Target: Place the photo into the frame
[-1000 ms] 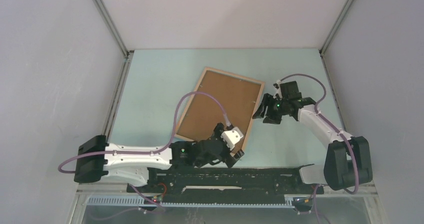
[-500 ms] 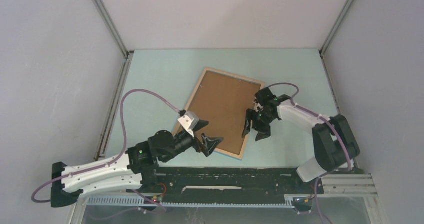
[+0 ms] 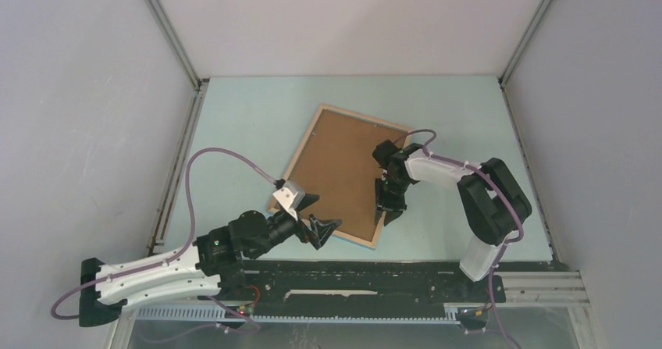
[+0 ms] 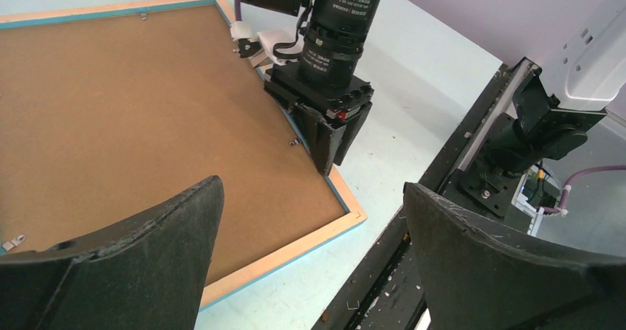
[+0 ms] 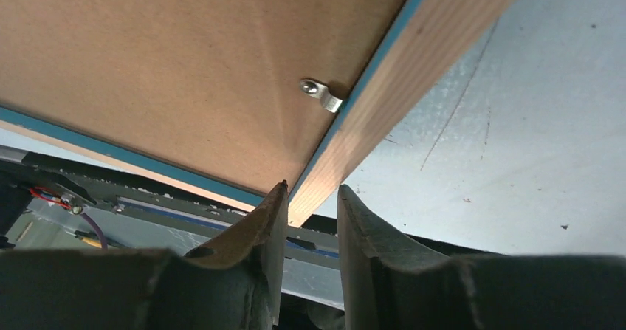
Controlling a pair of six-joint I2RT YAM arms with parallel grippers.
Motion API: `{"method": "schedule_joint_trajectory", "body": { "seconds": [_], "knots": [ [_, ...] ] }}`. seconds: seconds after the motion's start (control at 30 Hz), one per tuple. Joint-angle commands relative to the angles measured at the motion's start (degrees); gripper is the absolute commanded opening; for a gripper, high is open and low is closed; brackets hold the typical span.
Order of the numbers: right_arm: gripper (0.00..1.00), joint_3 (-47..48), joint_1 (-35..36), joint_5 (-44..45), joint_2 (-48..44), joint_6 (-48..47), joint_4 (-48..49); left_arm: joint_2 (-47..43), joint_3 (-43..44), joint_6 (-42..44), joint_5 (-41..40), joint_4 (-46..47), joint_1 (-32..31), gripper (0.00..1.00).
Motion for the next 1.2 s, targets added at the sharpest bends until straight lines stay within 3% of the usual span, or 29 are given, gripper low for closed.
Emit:
{"method": "schedule_joint_trajectory", "body": {
  "seconds": [0.0,0.33,0.57,0.6,0.63,0.67,0.8,0.87,1.03,1.17],
  "knots": [
    [0.36,1.79,-0.15,2.23,0.64,3.29,-3.04,-3.56,-2.72,0.38,-2.96,1.65,0.23,1.0],
    [0.37,1.71,1.05,1.1,3.95,7.95,-0.94,-4.78,-2.92,1.22,-4.11,-0.03,0.23,1.0],
    [0.29,1.1,1.67,3.96,4.42,12.71,-0.43,-4.72,-3.11,0.72,-4.3,-0.16,0.23,1.0],
    [0.26,1.08,1.66,4.34,4.28,12.95,-0.53,-4.62,-3.24,0.55,-4.6,-0.13,0.23,1.0],
    [0.07,1.08,1.66,4.24,4.1,13.01,-0.46,-4.07,-3.26,-0.09,-5.94,-0.14,0.23,1.0],
    [0.0,1.06,1.6,3.85,3.46,13.04,-0.31,-2.96,-3.11,-0.62,-7.72,-0.09,0.23,1.0],
    [0.0,1.4,1.15,2.42,-0.84,13.25,-0.68,2.15,-2.8,0.88,-11.32,-0.11,0.27,1.0],
    [0.0,1.9,0.35,2.44,-3.47,13.1,-1.74,3.24,-2.93,1.8,-10.0,0.04,0.23,1.0],
    [0.0,5.03,-1.97,1.65,-6.29,11.94,-6.74,4.45,-3.87,6.15,2.49,3.0,0.22,1.0],
    [0.0,7.22,-3.71,1.39,-5.91,10.81,-10.34,7.57,-4.31,8.66,3.16,5.65,0.06,1.0]
  ]
}}
